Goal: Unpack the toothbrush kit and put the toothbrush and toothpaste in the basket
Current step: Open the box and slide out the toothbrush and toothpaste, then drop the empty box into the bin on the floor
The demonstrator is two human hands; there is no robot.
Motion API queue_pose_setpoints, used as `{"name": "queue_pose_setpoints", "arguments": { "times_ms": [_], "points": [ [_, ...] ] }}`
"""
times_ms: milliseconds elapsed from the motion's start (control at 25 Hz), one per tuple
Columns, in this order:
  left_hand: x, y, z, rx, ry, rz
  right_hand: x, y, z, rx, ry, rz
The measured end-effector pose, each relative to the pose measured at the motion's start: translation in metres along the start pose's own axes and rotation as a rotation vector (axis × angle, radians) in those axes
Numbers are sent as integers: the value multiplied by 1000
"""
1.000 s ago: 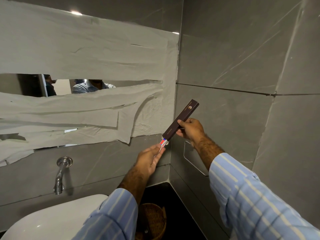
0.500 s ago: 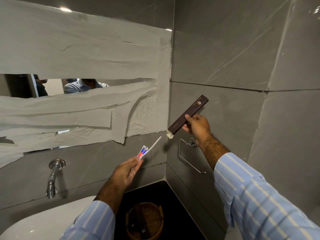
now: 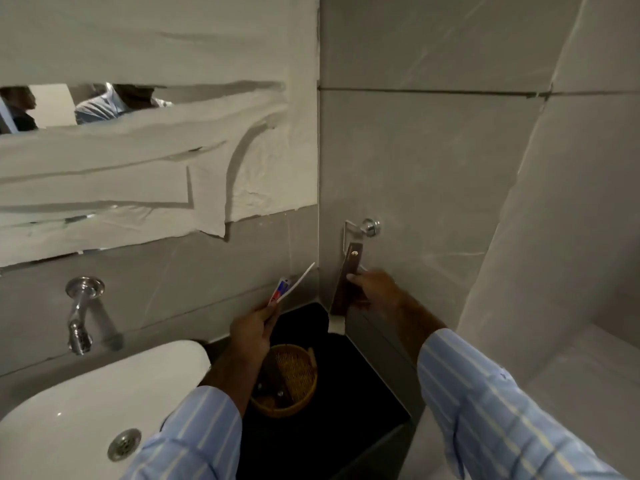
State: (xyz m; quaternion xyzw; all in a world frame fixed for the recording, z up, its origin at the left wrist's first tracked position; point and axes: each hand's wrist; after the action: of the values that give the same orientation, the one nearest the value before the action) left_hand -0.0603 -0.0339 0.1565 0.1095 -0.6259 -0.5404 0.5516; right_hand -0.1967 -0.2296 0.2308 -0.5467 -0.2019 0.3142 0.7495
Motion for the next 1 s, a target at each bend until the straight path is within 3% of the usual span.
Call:
{"name": "queue_pose_setpoints", "arguments": {
  "times_ms": [120,280,480,640,760,1000],
  "points": [
    [-6,-37,-4,15,132,-56,-6,58,-4,179,-27,4],
    [-4,-88,15,-110,291,-137,-23,126,-6,392,-70,39],
    [-45,-159,36,-275,83,-431,-56,195,17,505,-89,70],
    [-55,-213,47,-403,252,-687,-93,243,40,651,-95,177],
    [-47,-237,58,-518,233,-890,-128,287,53,702,-50,301],
    [-43,-269,81,-437,100,-964,-179,366,70,970,80,290]
  ]
}}
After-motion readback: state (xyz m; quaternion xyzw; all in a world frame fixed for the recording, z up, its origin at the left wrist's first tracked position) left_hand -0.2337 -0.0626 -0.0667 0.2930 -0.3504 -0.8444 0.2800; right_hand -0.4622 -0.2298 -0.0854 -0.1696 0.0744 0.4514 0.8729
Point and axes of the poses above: each hand's wrist, its own z-axis away from the middle knuckle, its own x-axis out of the palm, y = z × x, and after that the axes turned 4 degrees about x, right-handed
